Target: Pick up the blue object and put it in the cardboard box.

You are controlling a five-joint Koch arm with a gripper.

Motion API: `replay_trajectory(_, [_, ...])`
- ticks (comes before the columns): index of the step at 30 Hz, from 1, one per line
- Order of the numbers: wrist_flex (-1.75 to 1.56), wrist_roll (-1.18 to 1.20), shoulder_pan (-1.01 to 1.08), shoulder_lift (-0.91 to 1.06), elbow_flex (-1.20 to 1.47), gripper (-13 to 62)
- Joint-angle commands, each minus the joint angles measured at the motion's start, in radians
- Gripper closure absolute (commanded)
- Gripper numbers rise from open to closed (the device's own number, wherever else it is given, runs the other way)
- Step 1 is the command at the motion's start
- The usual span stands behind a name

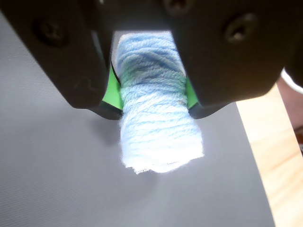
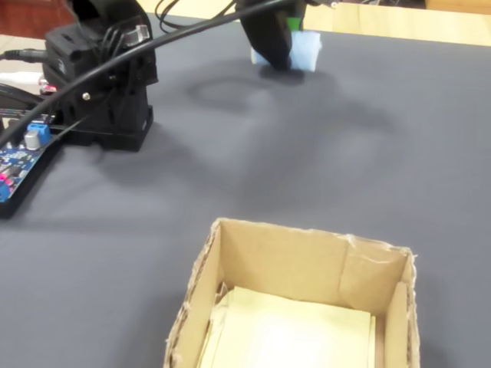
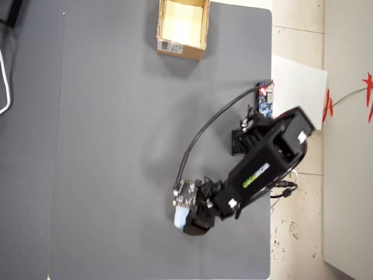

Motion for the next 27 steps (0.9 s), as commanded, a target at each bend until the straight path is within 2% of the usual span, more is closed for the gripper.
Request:
replay_trajectory(1, [-0.064,0.017,0.041,0.077,-0.025,38.8])
replay_trajectory(11, [-0.127,-0.176,0.216,0.281,0.055,38.8])
replay_trajectory(21, [-0.276,-0.368,0.397,0.540,0.278,38.8])
replay_trajectory(27, [-0.356,-0.446,0.540,0.607,0.316,38.8])
